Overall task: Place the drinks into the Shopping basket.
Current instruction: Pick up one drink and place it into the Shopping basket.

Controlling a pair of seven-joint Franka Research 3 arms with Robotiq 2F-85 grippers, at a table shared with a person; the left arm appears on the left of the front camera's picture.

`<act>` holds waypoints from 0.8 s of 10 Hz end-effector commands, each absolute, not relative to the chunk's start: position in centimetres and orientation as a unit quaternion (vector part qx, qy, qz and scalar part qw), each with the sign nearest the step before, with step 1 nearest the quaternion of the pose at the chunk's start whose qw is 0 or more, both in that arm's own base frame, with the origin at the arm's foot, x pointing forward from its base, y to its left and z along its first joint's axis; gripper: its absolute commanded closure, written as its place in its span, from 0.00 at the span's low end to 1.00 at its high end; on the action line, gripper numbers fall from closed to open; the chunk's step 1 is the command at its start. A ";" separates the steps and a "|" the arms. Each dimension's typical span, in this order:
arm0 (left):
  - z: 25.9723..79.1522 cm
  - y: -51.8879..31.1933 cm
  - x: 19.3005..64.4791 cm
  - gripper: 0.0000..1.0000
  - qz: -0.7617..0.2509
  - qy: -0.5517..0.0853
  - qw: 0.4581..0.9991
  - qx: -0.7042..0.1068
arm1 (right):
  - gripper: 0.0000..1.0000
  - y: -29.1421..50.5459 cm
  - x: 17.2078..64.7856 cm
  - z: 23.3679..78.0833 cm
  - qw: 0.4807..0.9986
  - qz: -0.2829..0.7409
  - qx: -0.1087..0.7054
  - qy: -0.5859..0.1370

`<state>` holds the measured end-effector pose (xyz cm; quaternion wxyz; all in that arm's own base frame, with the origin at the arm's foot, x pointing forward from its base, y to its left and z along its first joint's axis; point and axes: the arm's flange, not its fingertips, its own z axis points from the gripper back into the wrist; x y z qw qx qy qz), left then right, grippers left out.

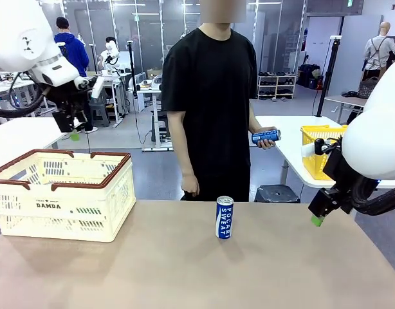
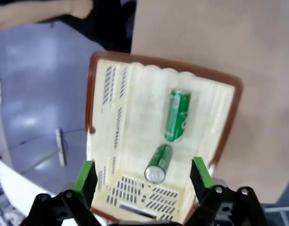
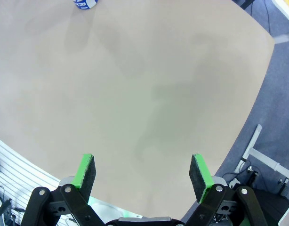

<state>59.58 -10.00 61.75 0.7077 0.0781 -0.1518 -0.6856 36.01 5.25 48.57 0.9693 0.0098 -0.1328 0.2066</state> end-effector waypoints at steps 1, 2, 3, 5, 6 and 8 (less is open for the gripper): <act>60.4 -11.1 57.8 0.00 -0.711 -0.157 0.683 0.056 | 0.00 5.1 36.0 48.5 0.970 0.205 0.012 -0.132; 60.2 -12.0 57.1 0.00 -0.721 -0.161 0.672 0.052 | 0.00 5.1 36.0 48.5 0.970 0.205 0.012 -0.132; 60.0 -12.2 56.7 0.00 -0.737 -0.155 0.656 0.048 | 0.00 5.1 36.0 48.5 0.970 0.205 0.012 -0.132; 60.9 -12.9 58.2 0.00 -0.708 -0.150 0.688 0.061 | 0.00 5.1 36.0 48.5 0.970 0.205 0.012 -0.132; 60.9 -12.9 58.2 0.00 -0.708 -0.150 0.688 0.061 | 0.00 5.1 36.0 48.5 0.970 0.205 0.012 -0.132; 60.9 -12.9 58.2 0.00 -0.708 -0.150 0.688 0.061 | 0.00 5.1 36.0 48.5 0.970 0.205 0.012 -0.132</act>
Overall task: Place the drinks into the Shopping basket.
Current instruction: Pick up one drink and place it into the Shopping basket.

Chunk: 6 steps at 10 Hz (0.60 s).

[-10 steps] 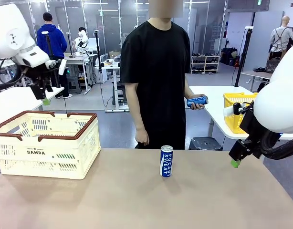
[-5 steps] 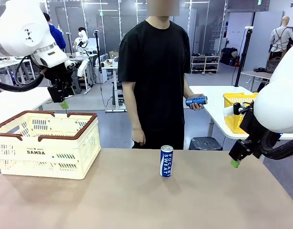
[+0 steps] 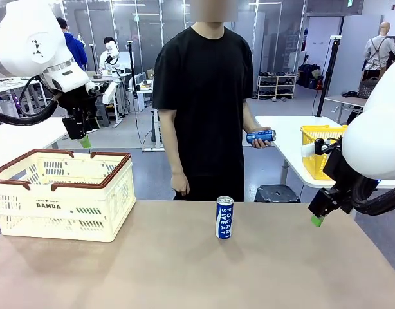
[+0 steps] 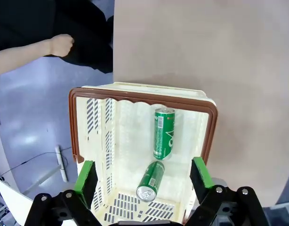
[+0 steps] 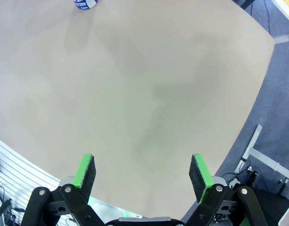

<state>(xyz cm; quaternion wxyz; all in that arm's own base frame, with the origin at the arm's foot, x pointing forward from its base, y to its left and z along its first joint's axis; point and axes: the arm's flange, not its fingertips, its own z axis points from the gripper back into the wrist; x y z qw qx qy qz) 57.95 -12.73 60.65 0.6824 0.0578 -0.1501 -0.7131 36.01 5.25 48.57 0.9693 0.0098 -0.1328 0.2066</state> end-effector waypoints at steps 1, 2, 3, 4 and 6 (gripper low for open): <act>60.6 -12.8 57.9 0.00 -0.713 -0.150 0.682 0.058 | 0.00 5.1 36.0 48.5 0.970 0.205 0.012 -0.132; 60.4 -14.0 57.7 0.00 -0.724 -0.155 0.671 0.033 | 0.00 5.1 36.0 48.5 0.970 0.205 0.012 -0.132; 60.3 -16.4 57.4 0.00 -0.736 -0.166 0.656 0.028 | 0.00 5.1 36.0 48.5 0.970 0.205 0.012 -0.132; 60.0 -18.4 57.3 0.00 -0.732 -0.180 0.657 0.027 | 0.00 5.1 36.0 48.5 0.970 0.205 0.012 -0.132; 59.6 -23.6 56.8 0.00 -0.751 -0.180 0.635 0.026 | 0.00 5.1 36.0 48.5 0.970 0.205 0.012 -0.132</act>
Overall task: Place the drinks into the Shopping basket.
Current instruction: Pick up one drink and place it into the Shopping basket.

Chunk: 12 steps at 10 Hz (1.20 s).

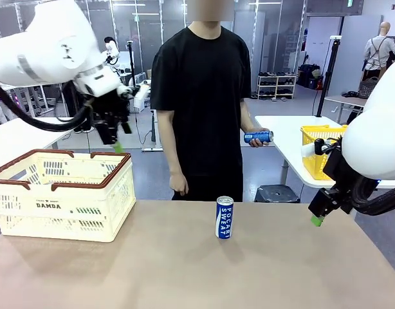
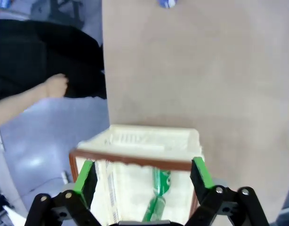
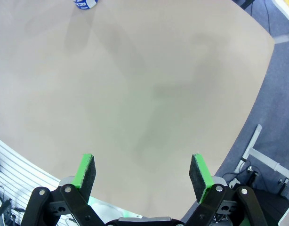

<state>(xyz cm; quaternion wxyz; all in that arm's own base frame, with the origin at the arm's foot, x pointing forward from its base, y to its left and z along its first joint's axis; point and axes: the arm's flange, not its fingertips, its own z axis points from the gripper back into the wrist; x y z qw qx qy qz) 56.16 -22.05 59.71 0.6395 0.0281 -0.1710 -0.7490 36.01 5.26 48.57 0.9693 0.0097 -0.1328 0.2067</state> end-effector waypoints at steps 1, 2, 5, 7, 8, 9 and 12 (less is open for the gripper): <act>59.2 -27.4 56.6 0.00 -0.771 -0.188 0.608 0.016 | 0.00 5.1 36.0 48.5 0.970 0.205 0.012 -0.132; 58.5 -30.8 56.5 0.00 -0.786 -0.190 0.588 0.011 | 0.00 5.1 36.0 48.5 0.970 0.205 0.012 -0.132; 55.7 -40.5 57.8 0.00 -0.803 -0.202 0.561 0.010 | 0.00 5.1 36.0 48.5 0.970 0.205 0.012 -0.132; 53.6 -45.5 58.1 0.00 -0.817 -0.198 0.542 -0.006 | 0.00 5.1 36.0 48.5 0.970 0.205 0.012 -0.132; 52.7 -47.4 58.2 0.00 -0.827 -0.182 0.533 -0.013 | 0.00 5.1 36.0 48.5 0.970 0.205 0.012 -0.132; 51.9 -49.0 58.3 0.00 -0.837 -0.164 0.522 -0.017 | 0.00 5.1 36.0 48.5 0.970 0.205 0.012 -0.132; 50.1 -51.5 58.0 0.00 -0.854 -0.124 0.505 -0.025 | 0.00 5.1 36.0 48.5 0.970 0.205 0.012 -0.132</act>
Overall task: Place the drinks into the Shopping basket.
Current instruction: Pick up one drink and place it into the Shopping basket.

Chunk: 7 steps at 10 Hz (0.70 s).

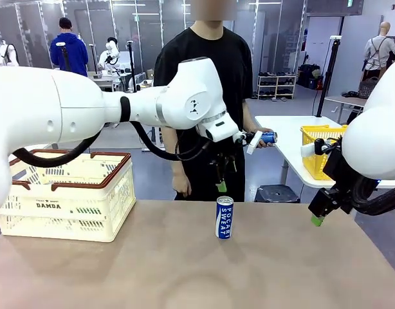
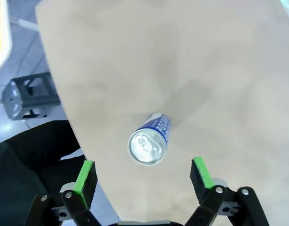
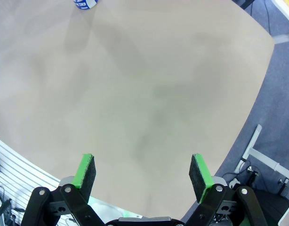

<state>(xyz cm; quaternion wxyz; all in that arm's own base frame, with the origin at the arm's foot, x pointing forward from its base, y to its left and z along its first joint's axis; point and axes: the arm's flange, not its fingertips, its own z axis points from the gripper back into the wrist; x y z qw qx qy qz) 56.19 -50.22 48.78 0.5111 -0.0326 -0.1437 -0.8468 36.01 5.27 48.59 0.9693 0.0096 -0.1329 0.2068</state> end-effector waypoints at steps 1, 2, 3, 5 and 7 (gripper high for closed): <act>49.3 -51.9 57.9 0.00 -0.857 -0.119 0.501 -0.024 | 0.00 5.1 36.0 48.5 0.970 0.205 0.012 -0.132; 49.6 -51.6 57.6 0.00 -0.869 -0.121 0.479 -0.012 | 0.00 5.1 36.0 48.5 0.970 0.205 0.012 -0.132; 48.3 -50.7 56.0 0.00 -0.850 -0.133 0.508 -0.034 | 0.00 5.1 36.0 48.5 0.970 0.205 0.012 -0.132; 48.3 -50.7 56.0 0.00 -0.850 -0.133 0.508 -0.034 | 0.00 5.1 36.0 48.5 0.970 0.205 0.012 -0.132; 47.3 -50.8 56.4 0.00 -0.858 -0.127 0.497 -0.031 | 0.00 5.1 36.0 48.5 0.970 0.205 0.012 -0.132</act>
